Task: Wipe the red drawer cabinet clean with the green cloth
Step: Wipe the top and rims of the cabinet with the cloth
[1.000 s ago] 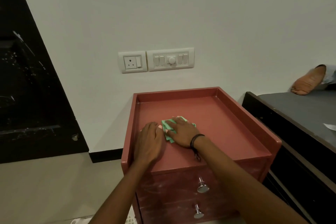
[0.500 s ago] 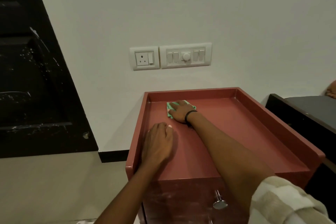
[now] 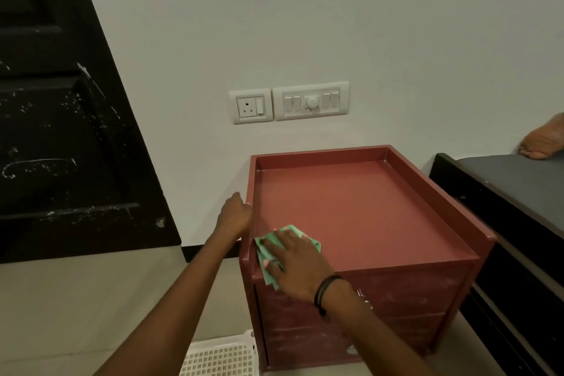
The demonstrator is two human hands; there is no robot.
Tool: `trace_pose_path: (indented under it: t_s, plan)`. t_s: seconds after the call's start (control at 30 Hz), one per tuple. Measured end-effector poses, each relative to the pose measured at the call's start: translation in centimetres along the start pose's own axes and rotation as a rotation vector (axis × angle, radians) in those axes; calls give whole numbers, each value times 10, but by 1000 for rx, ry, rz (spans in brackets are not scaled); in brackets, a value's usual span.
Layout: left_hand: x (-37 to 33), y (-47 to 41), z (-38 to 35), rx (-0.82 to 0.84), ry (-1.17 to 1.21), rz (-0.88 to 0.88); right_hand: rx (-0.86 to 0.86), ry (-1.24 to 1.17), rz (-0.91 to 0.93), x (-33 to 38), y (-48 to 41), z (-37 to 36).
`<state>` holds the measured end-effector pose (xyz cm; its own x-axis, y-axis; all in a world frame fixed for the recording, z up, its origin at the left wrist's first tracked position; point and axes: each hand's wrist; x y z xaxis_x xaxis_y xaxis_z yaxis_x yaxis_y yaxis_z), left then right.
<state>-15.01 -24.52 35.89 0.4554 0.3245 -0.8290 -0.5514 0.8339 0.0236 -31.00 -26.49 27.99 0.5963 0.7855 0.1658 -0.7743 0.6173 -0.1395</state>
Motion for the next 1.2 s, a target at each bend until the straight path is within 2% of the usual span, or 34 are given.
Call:
trace_pose_path:
  t_s: [0.1,0.2,0.53,0.77,0.97,1.2]
  plan:
    - [17,6,-6,35,185,-1,-27,14,9,7,10,-2]
    - [29,5,-17,-43,287,-26,-21,27,20,-4,-14,0]
    - [42,-10,-21,-60,275,-105,72,110,-73,-61,-196,2]
    - [51,-20,-26,-94,245,-131,3,99,-164,-84,-263,-9]
    - [46,-16,-24,-92,238,-114,59,123,-181,-78,-268,-2]
    - [34,-2,-18,-84,164,-90,54,81,-109,-47,-183,7]
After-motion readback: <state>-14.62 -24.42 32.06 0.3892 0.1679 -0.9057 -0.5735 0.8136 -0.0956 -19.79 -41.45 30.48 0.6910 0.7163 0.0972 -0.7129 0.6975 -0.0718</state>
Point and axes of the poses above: each hand's wrist, its own y-axis away from the middle knuckle, its own z-axis out of the back of the hand, x = y × z, and after that the axes turned 7 degrees about y, right-handed
